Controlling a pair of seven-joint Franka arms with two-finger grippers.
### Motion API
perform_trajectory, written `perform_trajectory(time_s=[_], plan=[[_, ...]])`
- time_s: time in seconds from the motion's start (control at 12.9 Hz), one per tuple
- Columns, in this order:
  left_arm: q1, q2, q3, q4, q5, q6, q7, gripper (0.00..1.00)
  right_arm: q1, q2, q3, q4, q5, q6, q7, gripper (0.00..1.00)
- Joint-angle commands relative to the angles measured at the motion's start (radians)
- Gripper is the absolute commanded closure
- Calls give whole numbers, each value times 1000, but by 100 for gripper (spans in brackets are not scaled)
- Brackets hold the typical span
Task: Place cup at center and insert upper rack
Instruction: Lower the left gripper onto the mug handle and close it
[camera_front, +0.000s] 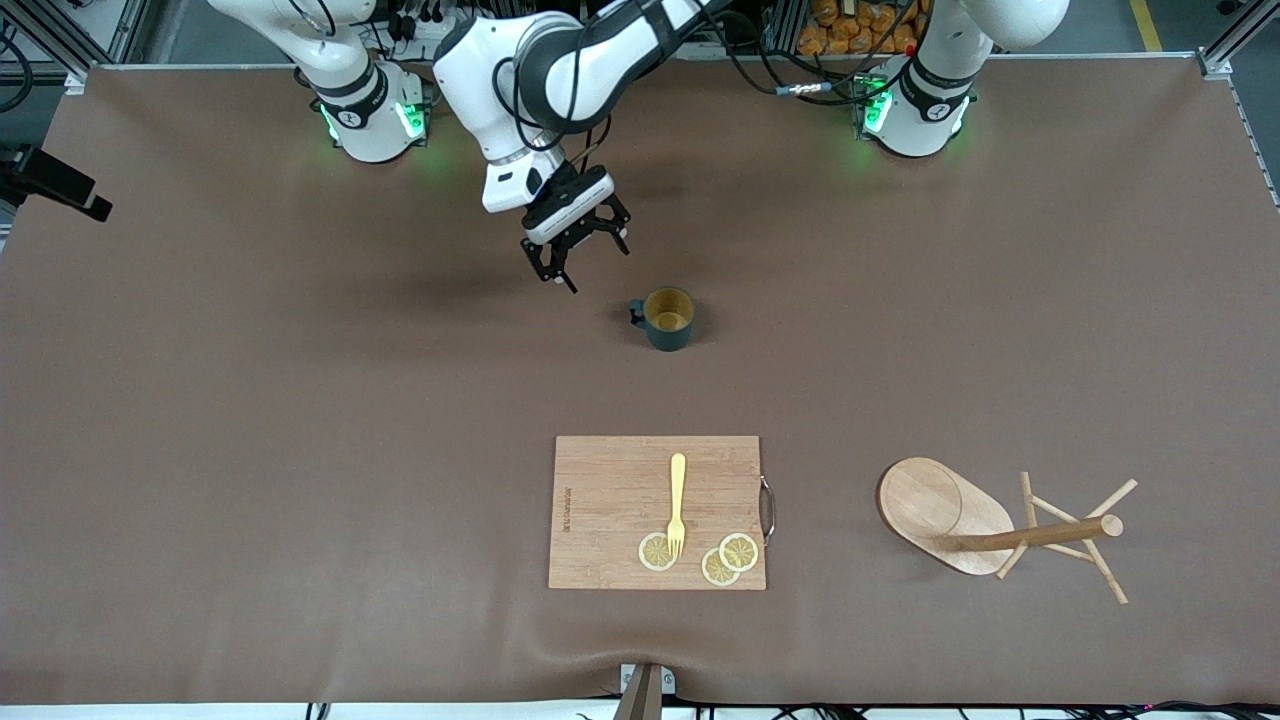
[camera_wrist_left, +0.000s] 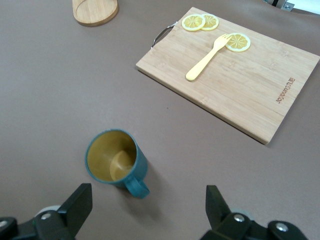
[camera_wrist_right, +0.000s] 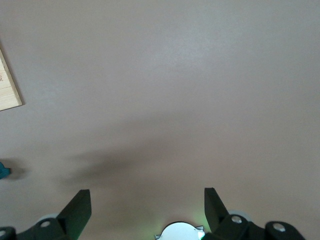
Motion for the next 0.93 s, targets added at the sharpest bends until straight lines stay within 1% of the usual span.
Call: perform_trajectory(time_s=[0.0,0.08,0.39,0.85], plan=[[-46,97,51,92,19,-4,-35,0,-21,9,12,19,3,1,-4,0],[-67,106,76,92,17,-4,-35,0,-24,11,12,18,3,1,-7,0],[-104,161,117,94,19,1,-38,0,-41,11,10,19,5,0,-9,0],[-133,232,147,92,19,21,-132,0,-35,17,12,19,16,17,-7,0]])
